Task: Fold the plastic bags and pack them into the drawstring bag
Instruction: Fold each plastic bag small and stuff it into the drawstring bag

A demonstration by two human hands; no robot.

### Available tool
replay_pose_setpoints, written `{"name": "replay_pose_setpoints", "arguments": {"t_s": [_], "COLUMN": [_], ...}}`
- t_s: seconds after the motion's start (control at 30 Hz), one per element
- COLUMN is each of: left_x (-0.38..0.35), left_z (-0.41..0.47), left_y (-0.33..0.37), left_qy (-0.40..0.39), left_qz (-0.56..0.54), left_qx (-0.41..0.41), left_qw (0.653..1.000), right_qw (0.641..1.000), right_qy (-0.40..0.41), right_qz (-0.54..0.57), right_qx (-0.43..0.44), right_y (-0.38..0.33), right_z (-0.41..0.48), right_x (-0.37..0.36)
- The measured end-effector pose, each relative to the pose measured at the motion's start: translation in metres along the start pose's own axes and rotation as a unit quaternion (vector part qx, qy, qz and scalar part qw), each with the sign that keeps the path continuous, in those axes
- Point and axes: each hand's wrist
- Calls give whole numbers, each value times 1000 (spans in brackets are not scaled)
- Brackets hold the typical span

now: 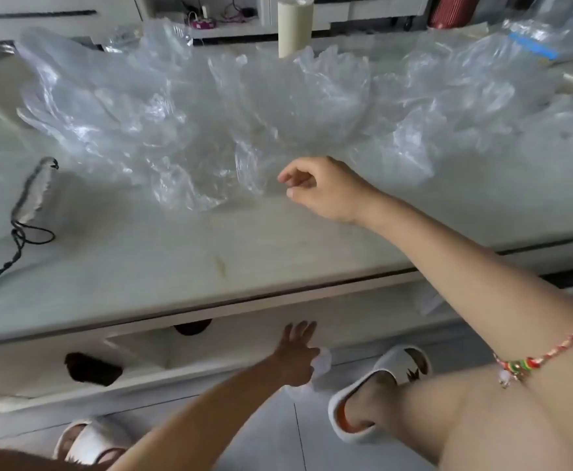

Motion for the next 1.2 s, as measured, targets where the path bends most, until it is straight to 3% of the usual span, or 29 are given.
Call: {"name": "replay_pose_setpoints", "arguments": {"t_s": [0.17, 0.33, 0.4, 0.53, 0.6, 0.67, 0.7, 0.73, 0.83, 0.87, 0.9, 0.97, 1.03, 1.07, 1.13, 1.2], "left_x": [2, 27, 23, 11, 7, 2, -5, -7, 37, 46, 53, 77, 118, 138, 170, 204], "left_z": [8, -28, -40, -32, -30, -26, -17, -12, -43, -52, -55, -89, -123, -149, -193, -225], "left_y": [0, 1, -4, -16, -13, -13, -20, -22, 17, 32, 33, 39, 42, 40, 40, 37], "left_qy": [-2, 86, 101, 58, -1, -60, -32, 5, -73, -45, 26, 103, 128, 195, 369, 475], "left_qz": [-1, -74, -43, 58, 117, 116, 113, 114, 0, -18, -3, -123, -273, -308, -346, -409], "left_qx": [22, -39, -67, -90, -73, -12, 9, 7, 2, -6, -94, -225, -199, -164, -151, -135], "left_qw": [1000, 993, 992, 993, 990, 991, 993, 993, 997, 999, 995, 961, 932, 917, 849, 767], "right_qw": [999, 1000, 1000, 999, 999, 999, 999, 999, 999, 999, 999, 999, 994, 986, 958, 926], "right_qy": [-8, 7, 9, 22, 18, 18, 19, 20, 15, 14, 13, 3, -26, -54, -124, -201], "right_qz": [-30, -18, -1, 32, 37, 42, 45, 47, 46, 45, 45, 52, 102, 151, 251, 317], "right_qx": [24, 25, 9, -12, -12, -10, -11, -10, -4, -4, -4, -13, -31, -41, -58, -50], "right_y": [1, 3, 2, 4, 8, 10, 10, 11, 11, 12, 11, 10, 6, -1, -8, -18], "right_z": [-1, 4, 5, 4, 2, 1, 1, 1, 3, 2, 5, 6, 3, 1, -7, -15], "right_x": [-1, 0, 1, 0, -2, -2, -1, 0, 1, 0, 1, 4, 12, 15, 25, 31]}}
Point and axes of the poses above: each hand's wrist, its own z-axis towards the middle knuckle, its own x-axis out of the back of the hand, y = z × x, and after that the axes turned 12 degrees about -z, right-handed
